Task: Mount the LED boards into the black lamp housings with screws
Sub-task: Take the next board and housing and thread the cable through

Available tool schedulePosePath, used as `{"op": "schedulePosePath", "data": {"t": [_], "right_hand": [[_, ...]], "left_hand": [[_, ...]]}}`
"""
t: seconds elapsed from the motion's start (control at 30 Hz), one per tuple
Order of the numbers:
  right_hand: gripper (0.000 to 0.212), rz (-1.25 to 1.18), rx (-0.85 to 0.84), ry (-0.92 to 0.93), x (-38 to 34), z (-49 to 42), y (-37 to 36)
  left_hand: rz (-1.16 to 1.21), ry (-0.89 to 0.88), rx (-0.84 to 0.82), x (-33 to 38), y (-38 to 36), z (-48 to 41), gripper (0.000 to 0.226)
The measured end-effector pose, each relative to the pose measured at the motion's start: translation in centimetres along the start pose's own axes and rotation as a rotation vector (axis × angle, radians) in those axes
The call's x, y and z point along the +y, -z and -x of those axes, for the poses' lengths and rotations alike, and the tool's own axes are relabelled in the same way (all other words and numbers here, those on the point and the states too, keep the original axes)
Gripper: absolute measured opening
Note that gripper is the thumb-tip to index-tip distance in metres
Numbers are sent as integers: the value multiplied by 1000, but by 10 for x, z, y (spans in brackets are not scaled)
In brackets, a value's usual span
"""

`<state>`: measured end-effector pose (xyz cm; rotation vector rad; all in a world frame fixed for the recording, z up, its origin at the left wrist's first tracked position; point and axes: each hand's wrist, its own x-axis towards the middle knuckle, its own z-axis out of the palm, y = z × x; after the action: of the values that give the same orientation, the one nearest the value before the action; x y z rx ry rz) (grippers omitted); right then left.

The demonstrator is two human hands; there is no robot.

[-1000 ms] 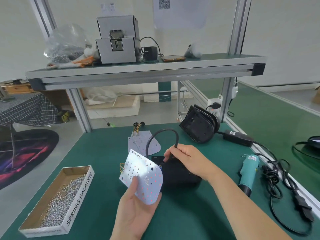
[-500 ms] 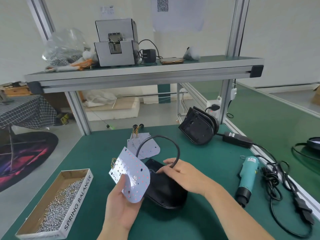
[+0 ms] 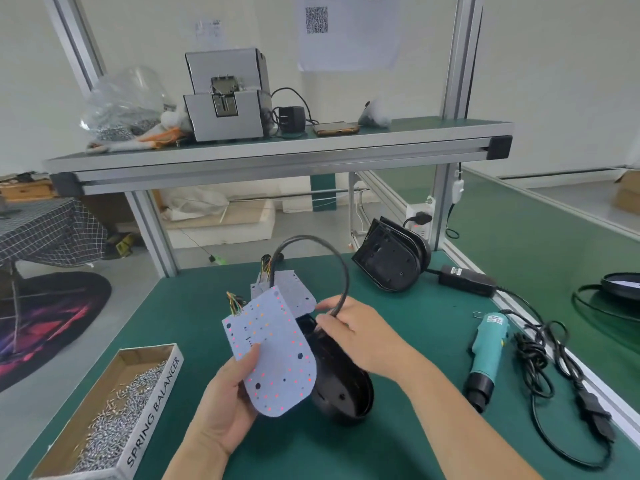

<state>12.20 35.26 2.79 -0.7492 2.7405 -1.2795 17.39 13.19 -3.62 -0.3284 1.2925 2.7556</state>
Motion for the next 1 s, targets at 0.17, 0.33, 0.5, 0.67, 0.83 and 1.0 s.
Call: {"op": "schedulePosePath", "data": {"t": [0.17,0.33,0.5,0.67,0.83,1.0], "right_hand": [[46,-117,107,-166,9,-1,-13],[52,-98,166,-191,1,-8,-32],[46,4,72,-106,-4,-18,-15],[33,96,69,131,-2,-12,17],[35,-273,41,76,-15,-6,14],[40,-447,227,-18,-19,-8,17]], "left_hand": [[22,14,37,-7,-3,0,46],[8,-49,112,-23,-10,2,47],[-77,-49,97,-12,-6,-1,33],[-107,-66,52,16,5,-5,27],[-184,-60,-24,28,-9,-5,29],[-214,-35,-59,27,-17,-2,30]]}}
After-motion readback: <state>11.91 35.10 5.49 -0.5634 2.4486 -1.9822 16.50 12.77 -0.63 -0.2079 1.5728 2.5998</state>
